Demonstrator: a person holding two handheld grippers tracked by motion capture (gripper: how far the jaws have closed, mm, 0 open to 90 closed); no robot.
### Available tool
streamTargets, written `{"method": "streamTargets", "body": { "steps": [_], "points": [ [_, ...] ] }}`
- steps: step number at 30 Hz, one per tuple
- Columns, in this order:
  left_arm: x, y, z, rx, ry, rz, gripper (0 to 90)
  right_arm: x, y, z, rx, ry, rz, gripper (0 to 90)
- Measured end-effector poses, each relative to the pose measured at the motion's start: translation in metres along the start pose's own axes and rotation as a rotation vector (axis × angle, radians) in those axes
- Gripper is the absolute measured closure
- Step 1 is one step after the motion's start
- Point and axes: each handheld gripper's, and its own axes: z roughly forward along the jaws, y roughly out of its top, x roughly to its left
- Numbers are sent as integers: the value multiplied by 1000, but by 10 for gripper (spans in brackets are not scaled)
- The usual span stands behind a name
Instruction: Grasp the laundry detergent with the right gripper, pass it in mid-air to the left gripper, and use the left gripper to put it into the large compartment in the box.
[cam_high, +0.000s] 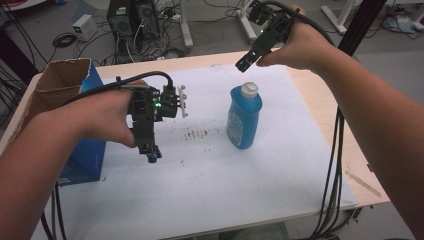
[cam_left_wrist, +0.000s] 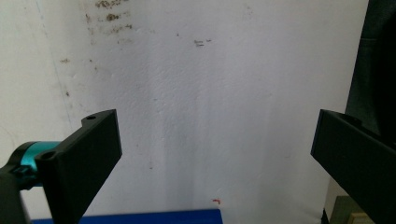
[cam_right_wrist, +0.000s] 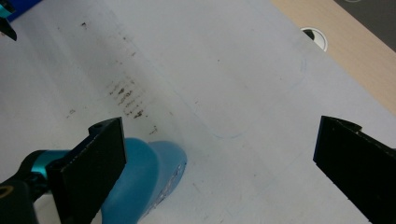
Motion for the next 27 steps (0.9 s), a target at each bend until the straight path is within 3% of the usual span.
{"method": "streamTargets", "body": {
  "steps": [5, 11, 18, 20, 27],
  "points": [
    [-4, 4, -1, 2, 5, 17, 17, -3, -21, -16, -39, -20, 46, 17],
    [-6, 4, -2, 6, 7, 15, 17, -8, -45, -31, -123, -33, 91, 17],
    [-8, -1, -3, 5, 3, 0, 17, 4, -64, -42, -190, -40, 108, 17],
    [-7, -2, -3, 2, 5, -5, 17, 8, -70, -44, -215, -23, 114, 17],
    [-6, -2, -3, 6, -2, 4, 17, 18, -89, -41, -252, -31, 137, 17]
  ]
}}
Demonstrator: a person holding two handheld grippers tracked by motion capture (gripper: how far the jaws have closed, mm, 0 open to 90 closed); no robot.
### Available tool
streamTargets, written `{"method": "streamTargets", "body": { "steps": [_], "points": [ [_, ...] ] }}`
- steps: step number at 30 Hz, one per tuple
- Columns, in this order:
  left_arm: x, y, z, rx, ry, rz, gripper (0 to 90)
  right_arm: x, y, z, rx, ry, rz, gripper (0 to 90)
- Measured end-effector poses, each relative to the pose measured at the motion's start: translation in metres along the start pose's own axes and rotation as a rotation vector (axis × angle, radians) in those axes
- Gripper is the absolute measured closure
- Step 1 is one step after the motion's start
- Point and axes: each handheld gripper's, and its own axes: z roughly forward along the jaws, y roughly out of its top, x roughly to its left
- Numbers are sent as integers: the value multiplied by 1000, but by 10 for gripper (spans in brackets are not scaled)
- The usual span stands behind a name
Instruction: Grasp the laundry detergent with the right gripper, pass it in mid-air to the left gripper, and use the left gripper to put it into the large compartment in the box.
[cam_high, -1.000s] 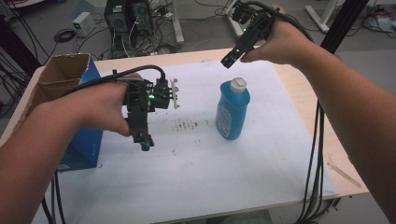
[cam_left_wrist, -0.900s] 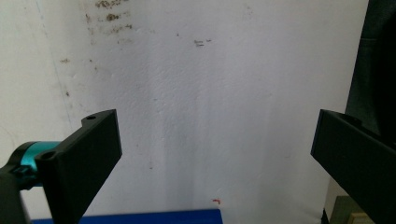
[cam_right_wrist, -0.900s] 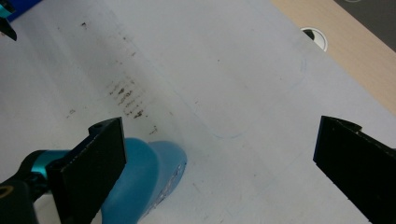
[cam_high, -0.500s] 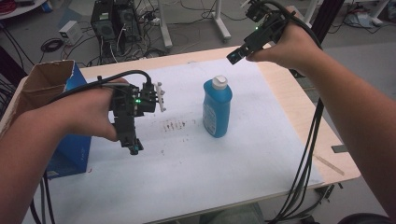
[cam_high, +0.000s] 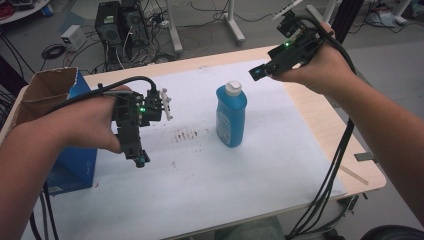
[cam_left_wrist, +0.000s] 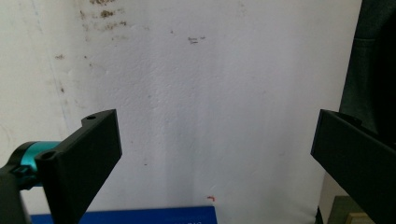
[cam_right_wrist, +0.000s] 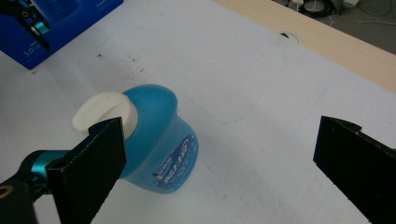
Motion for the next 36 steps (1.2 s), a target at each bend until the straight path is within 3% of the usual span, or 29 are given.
{"method": "streamTargets", "body": {
  "steps": [18, 29, 36],
  "points": [
    [4, -4, -1, -28, 1, 19, 17, 24, -47, -3, 8, -8, 5, 17],
    [3, -11, -3, -41, 10, 38, 17, 40, -84, 7, -62, -11, 62, 17],
    [1, -15, -4, -45, 16, 39, 17, 56, -116, 27, -100, -14, 84, 17]
  ]
}}
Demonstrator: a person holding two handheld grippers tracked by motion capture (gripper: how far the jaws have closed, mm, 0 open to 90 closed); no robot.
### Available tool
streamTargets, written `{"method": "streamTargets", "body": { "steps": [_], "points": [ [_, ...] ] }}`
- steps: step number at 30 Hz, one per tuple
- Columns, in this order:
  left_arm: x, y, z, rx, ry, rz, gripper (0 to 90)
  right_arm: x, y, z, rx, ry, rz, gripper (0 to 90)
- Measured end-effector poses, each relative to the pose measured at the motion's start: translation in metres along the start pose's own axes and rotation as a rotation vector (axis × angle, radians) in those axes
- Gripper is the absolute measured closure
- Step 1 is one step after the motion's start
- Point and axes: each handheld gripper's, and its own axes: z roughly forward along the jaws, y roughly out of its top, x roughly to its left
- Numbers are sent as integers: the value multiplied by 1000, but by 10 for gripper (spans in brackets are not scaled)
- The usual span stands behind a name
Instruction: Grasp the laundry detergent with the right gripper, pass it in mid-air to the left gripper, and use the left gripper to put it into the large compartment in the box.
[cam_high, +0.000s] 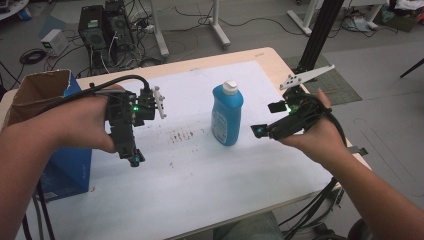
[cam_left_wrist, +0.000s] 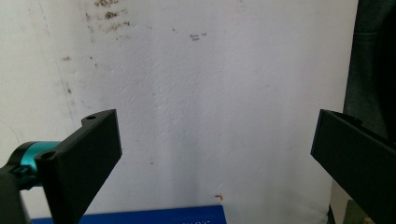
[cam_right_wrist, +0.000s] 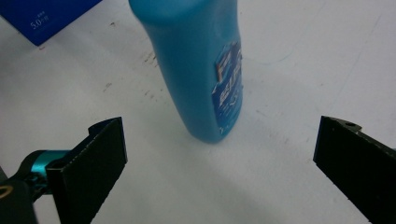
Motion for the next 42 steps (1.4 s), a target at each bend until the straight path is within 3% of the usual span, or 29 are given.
{"method": "streamTargets", "body": {
  "steps": [10, 16, 30, 42],
  "points": [
    [-4, 0, 0, -5, 1, 11, 17, 10, -22, 33, -40, -20, 43, 17],
    [-2, -2, -1, -6, 3, 17, 17, 14, -28, 56, -101, -32, 94, 17],
    [0, -5, 0, -4, 5, 3, 17, 16, -26, 81, -218, -115, 143, 16],
    [2, -6, 1, -2, 4, 1, 17, 17, -21, 93, -250, -124, 154, 17]
  ]
}}
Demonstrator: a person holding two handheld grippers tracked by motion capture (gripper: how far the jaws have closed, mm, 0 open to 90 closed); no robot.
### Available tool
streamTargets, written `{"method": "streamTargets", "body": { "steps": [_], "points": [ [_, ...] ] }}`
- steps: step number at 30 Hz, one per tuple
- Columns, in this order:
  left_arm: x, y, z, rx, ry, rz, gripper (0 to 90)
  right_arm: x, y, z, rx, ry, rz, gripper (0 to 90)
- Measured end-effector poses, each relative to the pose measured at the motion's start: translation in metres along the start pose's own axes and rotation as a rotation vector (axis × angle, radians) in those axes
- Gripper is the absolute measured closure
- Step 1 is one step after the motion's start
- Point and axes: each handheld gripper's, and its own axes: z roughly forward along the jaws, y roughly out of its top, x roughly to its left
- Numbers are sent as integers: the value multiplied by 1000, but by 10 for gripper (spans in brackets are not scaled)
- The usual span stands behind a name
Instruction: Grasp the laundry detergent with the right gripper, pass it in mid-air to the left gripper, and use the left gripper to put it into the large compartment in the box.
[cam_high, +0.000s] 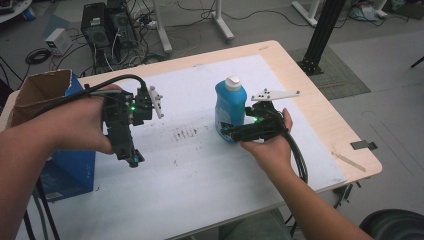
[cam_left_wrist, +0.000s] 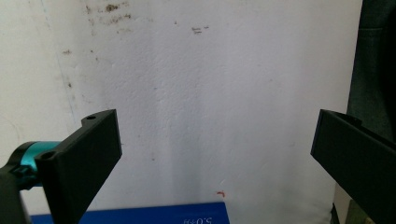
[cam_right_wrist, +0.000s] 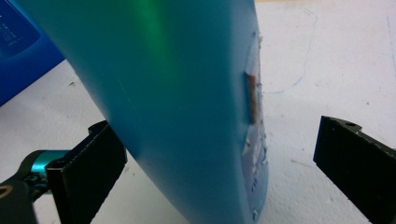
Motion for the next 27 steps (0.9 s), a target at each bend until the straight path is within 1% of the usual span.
{"method": "streamTargets", "body": {
  "steps": [1, 3, 5, 12, 16, 19, 23, 27],
  "points": [
    [0, -1, 0, 4, 1, -6, 17, 1, 0, 2, -5, -1, -3, 17],
    [0, -1, 0, 3, 2, -3, 17, 2, 0, 4, -5, -5, -5, 17],
    [0, -2, 0, -4, 3, -8, 17, 2, 0, 7, -9, -18, -16, 16],
    [1, -4, 0, -1, 1, -7, 17, 5, -2, 13, -46, -48, -30, 17],
    [0, -5, 0, -3, 0, -11, 17, 6, -2, 17, -62, -49, -27, 17],
    [1, -5, 0, 0, 0, -4, 17, 7, -3, 17, -69, -56, -38, 18],
    [1, -7, 1, -3, 1, -10, 17, 11, -2, 16, -103, -64, -63, 49],
    [1, -7, 1, -6, 1, -16, 17, 11, -2, 17, -98, -65, -53, 50]
  ]
}}
